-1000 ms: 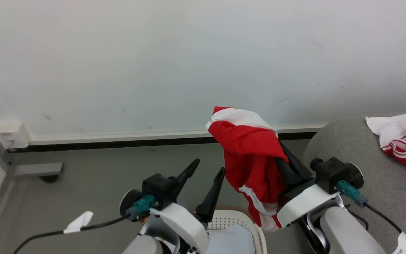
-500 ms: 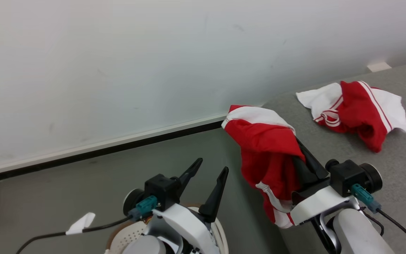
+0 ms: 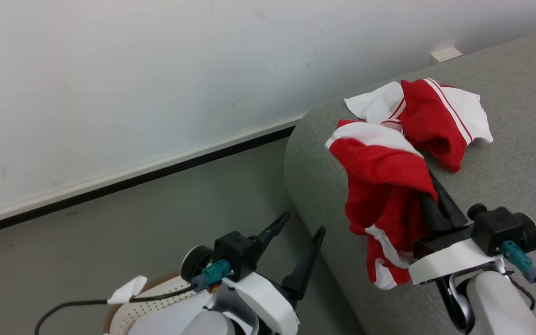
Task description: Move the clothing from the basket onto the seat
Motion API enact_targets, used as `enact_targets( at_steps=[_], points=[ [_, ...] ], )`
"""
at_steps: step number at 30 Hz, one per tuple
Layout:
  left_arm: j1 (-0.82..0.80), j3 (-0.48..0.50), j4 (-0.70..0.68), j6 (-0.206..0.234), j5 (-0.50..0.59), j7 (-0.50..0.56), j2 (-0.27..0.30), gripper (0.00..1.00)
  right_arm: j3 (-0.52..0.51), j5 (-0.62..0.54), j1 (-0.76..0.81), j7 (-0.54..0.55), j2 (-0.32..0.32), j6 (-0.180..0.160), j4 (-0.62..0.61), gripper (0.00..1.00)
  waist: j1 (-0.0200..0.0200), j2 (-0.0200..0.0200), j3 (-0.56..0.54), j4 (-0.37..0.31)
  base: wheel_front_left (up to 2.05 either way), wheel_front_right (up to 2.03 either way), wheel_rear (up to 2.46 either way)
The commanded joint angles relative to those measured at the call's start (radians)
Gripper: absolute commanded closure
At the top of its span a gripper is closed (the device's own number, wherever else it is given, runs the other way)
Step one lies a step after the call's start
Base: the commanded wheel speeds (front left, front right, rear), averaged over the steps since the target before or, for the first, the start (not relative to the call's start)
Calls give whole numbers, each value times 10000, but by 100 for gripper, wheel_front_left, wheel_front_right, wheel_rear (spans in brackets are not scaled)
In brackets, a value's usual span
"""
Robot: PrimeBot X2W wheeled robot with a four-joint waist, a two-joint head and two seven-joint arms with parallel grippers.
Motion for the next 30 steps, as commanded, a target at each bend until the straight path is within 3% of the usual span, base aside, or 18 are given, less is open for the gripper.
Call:
enact_targets(
  at_steps=[1, 12, 17, 23, 30],
  points=[
    [-178, -22, -80, -10, 132, 45, 37, 0, -150, 108, -113, 4, -11, -26, -96, 100, 1, 0, 311, 34, 0, 0, 0],
    [-1971, -174, -871, -421, 680, 706, 378, 0, -2692, -238, -2817, 6, -98, -25, -621, 100, 1, 0, 3569, 1096, 0, 0, 0],
    [-2829, -117, -1003, -636, 809, 742, 494, 0, -3956, -684, -4701, 318, -939, -26, -582, 100, 1, 0, 4733, 1622, 0, 0, 0],
    [-3394, 96, -1024, -679, 870, 647, 662, 0, -5497, -874, -6701, 1226, -2186, -26, -199, 100, 1, 0, 5398, 1992, 0, 0, 0],
    [-3520, 133, -943, -662, 755, 539, 684, 0, -7288, -1966, -7198, 1788, -3503, -26, 1080, 100, 1, 0, 5813, 2230, 0, 0, 0]
  ],
)
